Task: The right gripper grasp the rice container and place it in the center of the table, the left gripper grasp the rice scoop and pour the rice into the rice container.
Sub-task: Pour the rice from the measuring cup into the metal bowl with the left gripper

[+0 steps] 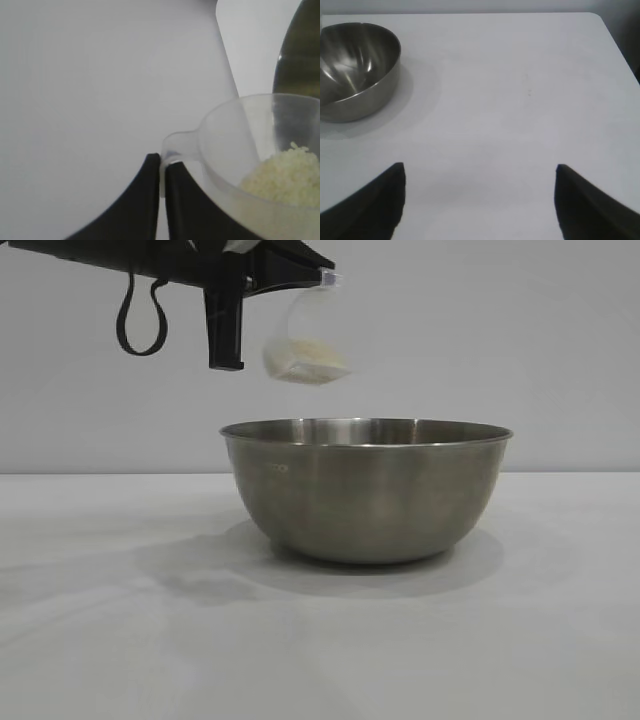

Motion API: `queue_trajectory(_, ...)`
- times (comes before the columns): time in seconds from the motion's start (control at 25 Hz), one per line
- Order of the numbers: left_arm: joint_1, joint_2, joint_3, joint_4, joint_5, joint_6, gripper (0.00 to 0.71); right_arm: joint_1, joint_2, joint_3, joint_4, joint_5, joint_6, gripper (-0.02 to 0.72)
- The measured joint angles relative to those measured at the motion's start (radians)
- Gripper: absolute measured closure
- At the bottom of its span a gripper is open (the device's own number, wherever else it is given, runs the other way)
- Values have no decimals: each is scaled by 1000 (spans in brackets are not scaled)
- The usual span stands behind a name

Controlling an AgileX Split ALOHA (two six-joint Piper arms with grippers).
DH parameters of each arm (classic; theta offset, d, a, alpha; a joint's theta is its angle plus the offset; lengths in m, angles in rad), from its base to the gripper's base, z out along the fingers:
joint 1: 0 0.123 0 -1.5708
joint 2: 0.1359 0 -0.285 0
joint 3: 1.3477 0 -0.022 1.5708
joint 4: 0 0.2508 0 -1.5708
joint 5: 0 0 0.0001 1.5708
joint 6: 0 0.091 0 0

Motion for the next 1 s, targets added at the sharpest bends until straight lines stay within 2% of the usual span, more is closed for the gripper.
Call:
queue_trajectory(0.48,0,0,0,0,-4,243,710,0,0,0,0,0,0,179)
queue_trajectory(1.0,0,0,0,28,-74,391,710,0,0,0,0,0,0,179)
